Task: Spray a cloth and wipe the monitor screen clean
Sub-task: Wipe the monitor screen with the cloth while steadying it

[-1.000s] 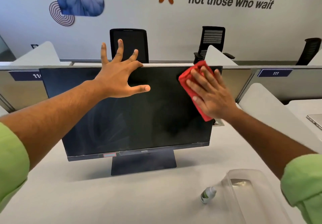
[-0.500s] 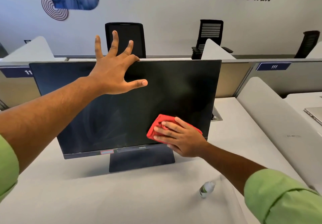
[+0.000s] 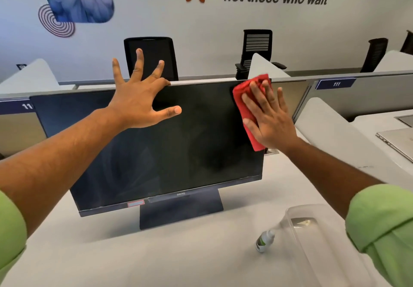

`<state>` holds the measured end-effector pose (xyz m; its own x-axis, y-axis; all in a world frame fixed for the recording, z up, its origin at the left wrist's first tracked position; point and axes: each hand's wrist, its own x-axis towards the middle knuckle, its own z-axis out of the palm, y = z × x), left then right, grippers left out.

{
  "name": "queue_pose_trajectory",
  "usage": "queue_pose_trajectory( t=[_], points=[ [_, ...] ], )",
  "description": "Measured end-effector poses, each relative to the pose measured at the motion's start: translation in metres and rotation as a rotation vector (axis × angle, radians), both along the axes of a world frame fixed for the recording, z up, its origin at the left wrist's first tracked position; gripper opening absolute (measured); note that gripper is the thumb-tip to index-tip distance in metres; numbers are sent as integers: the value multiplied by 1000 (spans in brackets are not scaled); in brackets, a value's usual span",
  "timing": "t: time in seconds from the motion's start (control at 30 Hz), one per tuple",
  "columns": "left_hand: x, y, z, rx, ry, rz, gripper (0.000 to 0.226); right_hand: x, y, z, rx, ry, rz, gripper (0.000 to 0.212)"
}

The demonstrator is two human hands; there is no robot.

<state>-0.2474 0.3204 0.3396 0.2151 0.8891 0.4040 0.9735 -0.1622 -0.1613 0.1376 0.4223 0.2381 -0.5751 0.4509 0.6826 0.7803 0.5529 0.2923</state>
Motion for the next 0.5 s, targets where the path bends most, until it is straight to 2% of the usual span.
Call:
queue_pose_trajectory(
  t=[0.1, 0.23, 0.5],
  points=[
    [0, -1, 0, -6, 5, 2, 104, -22, 3, 19, -42, 230, -106, 72],
    [2, 0, 0, -4, 23, -4, 105, -57, -16, -4, -164, 599, -196, 70],
    [1, 4, -3, 15, -1, -19, 102, -77, -65, -96, -301, 862, -359, 66]
  ],
)
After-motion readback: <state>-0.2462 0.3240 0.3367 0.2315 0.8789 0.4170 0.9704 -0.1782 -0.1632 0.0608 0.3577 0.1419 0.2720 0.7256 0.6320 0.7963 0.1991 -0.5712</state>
